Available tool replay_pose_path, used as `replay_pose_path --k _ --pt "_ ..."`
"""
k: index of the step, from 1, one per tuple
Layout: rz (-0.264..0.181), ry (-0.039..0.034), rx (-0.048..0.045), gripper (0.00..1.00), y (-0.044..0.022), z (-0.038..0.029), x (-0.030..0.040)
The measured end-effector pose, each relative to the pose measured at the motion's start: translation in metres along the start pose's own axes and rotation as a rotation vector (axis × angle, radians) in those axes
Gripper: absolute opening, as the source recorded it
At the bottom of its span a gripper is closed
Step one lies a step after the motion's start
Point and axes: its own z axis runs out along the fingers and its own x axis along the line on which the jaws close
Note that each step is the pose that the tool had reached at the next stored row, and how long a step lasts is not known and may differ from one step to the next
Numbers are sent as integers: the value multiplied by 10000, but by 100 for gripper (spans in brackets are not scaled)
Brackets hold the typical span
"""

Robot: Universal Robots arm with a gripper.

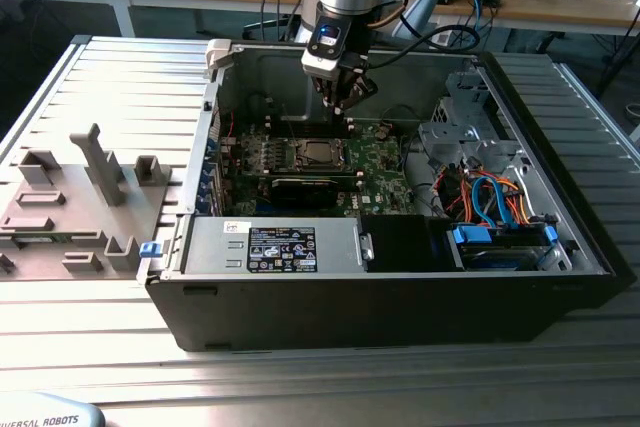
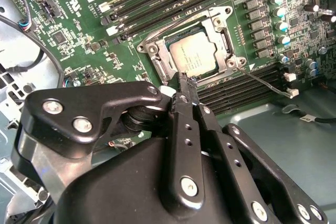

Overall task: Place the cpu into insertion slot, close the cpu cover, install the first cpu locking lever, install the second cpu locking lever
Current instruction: 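Install the first cpu locking lever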

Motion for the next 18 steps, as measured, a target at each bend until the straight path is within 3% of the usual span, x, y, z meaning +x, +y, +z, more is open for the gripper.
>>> replay_pose_path --k 18 --pt "-170 -5 -8 11 0 0 0"
